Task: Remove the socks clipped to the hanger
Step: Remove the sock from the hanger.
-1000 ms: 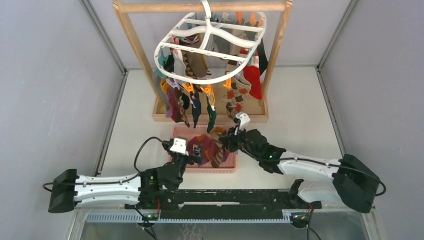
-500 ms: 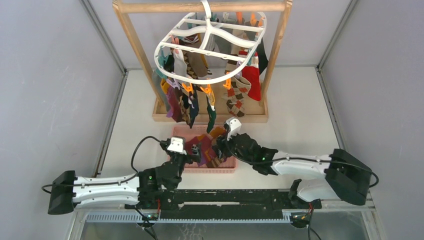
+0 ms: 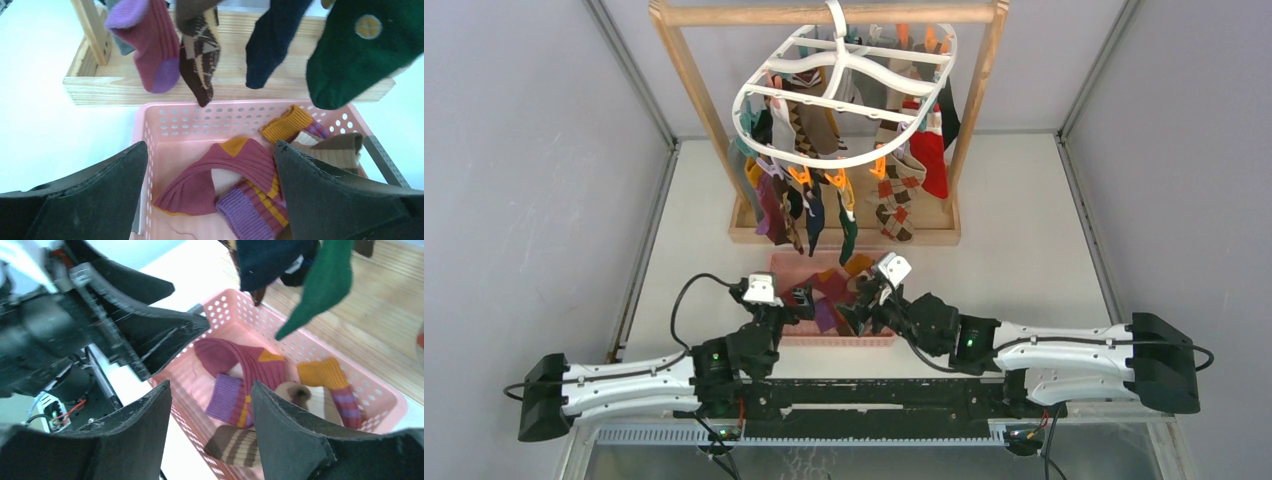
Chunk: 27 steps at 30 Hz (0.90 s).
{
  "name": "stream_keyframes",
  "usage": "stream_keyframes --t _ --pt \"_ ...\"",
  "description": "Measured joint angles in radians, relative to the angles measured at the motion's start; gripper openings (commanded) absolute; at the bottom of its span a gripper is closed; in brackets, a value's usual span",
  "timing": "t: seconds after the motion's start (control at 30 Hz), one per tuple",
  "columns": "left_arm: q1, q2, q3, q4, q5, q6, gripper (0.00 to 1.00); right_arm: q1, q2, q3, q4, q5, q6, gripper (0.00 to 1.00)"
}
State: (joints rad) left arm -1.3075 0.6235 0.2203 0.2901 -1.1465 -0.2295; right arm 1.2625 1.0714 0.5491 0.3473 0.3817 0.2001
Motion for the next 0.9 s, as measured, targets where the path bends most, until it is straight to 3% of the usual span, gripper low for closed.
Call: stream_keyframes --t 0.27,0.5,0.9 --pt "0.106 -0.075 -0.041 -0.038 0.005 -0.066 1.00 0.074 0.045 0.022 0.092 0.054 -0.064 0.66" --pt "0.156 -0.067 -0.076 -0.037 0.026 -0.087 1.00 0.074 0.170 0.174 0.143 0.101 -0.102 0.69" --pt "0.166 -0.108 -0.077 -0.031 0.055 -0.088 1.00 -0.024 0.377 0.330 0.196 0.159 -0.124 0.71"
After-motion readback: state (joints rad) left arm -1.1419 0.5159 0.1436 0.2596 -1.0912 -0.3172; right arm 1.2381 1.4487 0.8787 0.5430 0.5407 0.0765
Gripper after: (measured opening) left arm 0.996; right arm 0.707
